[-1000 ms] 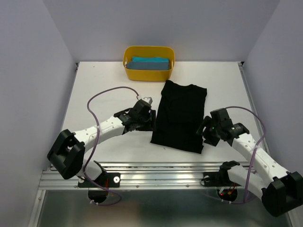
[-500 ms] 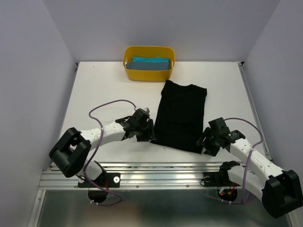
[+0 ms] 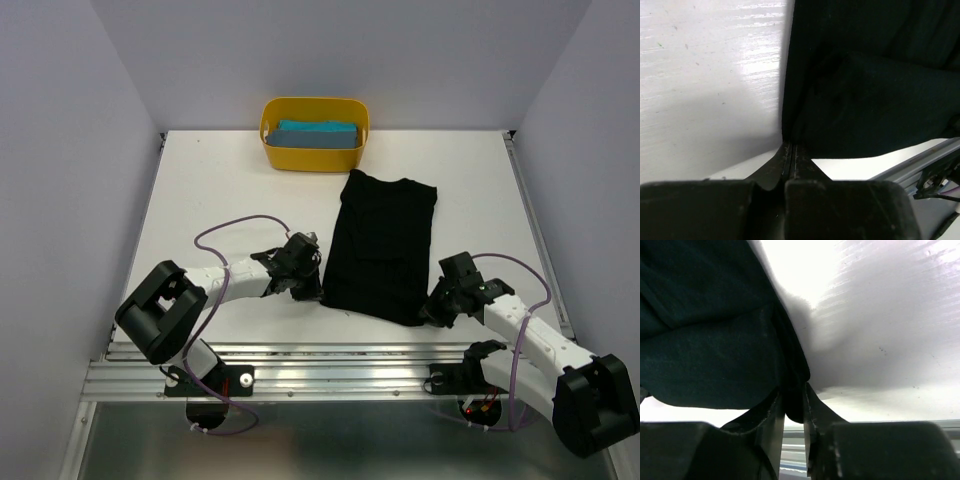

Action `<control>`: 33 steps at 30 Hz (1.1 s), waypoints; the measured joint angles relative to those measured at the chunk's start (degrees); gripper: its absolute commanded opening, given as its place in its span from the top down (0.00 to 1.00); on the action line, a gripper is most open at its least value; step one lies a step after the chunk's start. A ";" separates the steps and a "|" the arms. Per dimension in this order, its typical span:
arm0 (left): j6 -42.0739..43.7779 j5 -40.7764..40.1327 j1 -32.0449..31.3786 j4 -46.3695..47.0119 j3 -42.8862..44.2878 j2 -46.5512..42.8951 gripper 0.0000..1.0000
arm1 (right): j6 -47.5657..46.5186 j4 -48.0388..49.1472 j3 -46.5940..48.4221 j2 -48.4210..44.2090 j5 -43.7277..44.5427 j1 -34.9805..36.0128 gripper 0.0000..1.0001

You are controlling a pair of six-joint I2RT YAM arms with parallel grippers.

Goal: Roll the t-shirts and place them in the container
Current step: Roll the T-shirt to the center of the board.

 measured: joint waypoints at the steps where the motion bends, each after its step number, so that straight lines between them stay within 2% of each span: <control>1: -0.11 0.11 0.00 0.09 0.00 0.00 1.00 | -0.04 0.15 0.00 -0.02 -0.04 0.00 0.84; 2: -0.04 0.11 0.00 0.02 0.07 0.00 1.00 | -0.04 0.11 0.02 -0.11 -0.02 0.00 0.89; 5: 0.00 0.09 0.02 -0.59 0.37 0.00 1.00 | -0.07 -0.20 0.28 -0.37 0.13 0.04 0.96; 19: 1.46 0.96 2.27 -7.69 5.66 -1.38 1.00 | -1.22 -4.81 7.54 0.98 3.76 0.33 0.97; 33: 2.32 3.80 6.12 -10.10 9.16 -3.21 1.00 | -2.27 -5.40 12.83 4.68 5.66 0.33 0.96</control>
